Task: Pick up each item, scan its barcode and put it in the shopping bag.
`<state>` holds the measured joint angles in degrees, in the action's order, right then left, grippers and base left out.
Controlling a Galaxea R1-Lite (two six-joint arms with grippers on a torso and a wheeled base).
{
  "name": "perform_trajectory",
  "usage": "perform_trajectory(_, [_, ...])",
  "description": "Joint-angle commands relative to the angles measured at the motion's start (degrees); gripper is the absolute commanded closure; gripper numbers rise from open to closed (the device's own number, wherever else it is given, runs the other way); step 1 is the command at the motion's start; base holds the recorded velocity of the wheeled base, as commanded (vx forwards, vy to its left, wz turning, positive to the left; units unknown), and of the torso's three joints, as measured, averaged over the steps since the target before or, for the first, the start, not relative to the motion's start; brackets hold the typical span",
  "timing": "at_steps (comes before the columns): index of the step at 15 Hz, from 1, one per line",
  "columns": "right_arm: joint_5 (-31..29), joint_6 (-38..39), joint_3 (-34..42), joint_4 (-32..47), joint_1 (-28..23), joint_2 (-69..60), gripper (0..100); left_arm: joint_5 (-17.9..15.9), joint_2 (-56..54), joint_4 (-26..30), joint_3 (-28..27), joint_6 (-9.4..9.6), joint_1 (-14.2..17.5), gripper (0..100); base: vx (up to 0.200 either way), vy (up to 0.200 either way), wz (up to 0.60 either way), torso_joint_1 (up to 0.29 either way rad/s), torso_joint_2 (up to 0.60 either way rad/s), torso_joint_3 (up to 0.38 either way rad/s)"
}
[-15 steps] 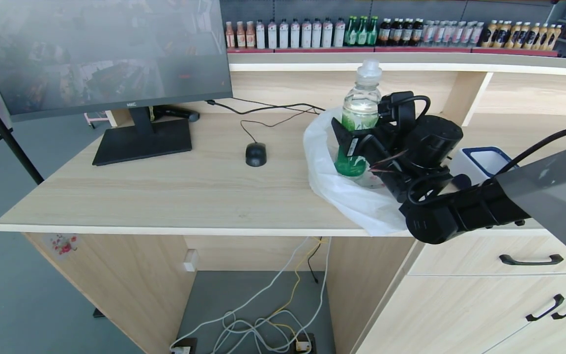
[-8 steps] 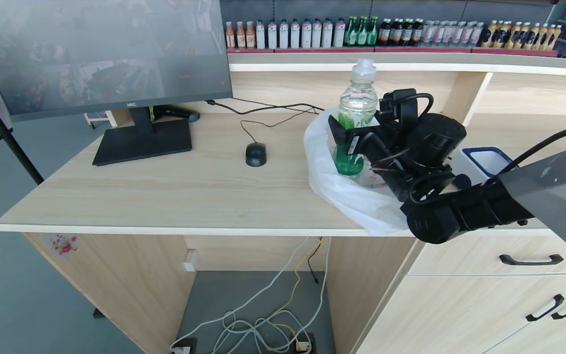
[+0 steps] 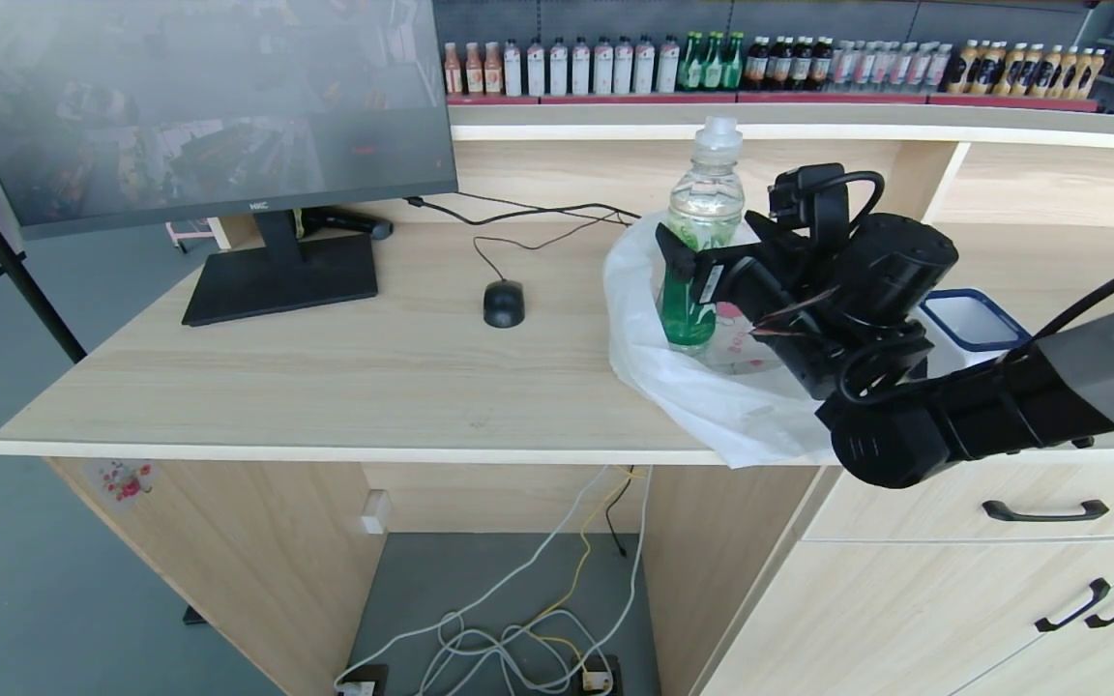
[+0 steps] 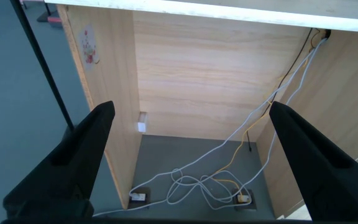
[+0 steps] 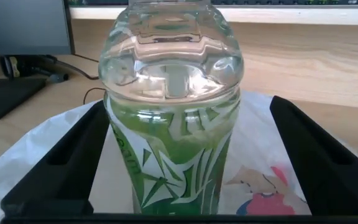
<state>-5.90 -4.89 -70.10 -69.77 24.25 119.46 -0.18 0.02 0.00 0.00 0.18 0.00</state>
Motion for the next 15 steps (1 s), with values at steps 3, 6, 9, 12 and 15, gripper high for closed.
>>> perform_trajectory(3, [0.1, 0.0, 5.5, -2.0, 0.2, -4.8, 0, 0.0, 0.0, 0.0, 0.0, -0.01, 0.0, 0, 0.000, 0.000, 0.00, 0.000, 0.00, 0.000])
perform_trajectory(6, [-0.3, -0.3, 13.0, -6.5, 0.4, -8.6, 0, 0.0, 0.0, 0.0, 0.0, -0.01, 0.0, 0, 0.000, 0.000, 0.00, 0.000, 0.00, 0.000])
perform_trajectory(9, [0.2, 0.1, 22.2, -13.1, 0.5, -11.8, 0, 0.0, 0.0, 0.0, 0.0, -0.01, 0.0, 0, 0.000, 0.000, 0.00, 0.000, 0.00, 0.000])
perform_trajectory(12, [0.0, -0.1, 28.8, -20.2, 2.0, -11.7, 0, 0.0, 0.0, 0.0, 0.0, -0.09, 0.0, 0, 0.000, 0.000, 0.00, 0.000, 0.00, 0.000])
perform_trajectory(15, [0.0, 0.0, 31.0, -20.2, 3.4, -12.8, 0, 0.0, 0.0, 0.0, 0.0, -0.09, 0.0, 0, 0.000, 0.000, 0.00, 0.000, 0.00, 0.000])
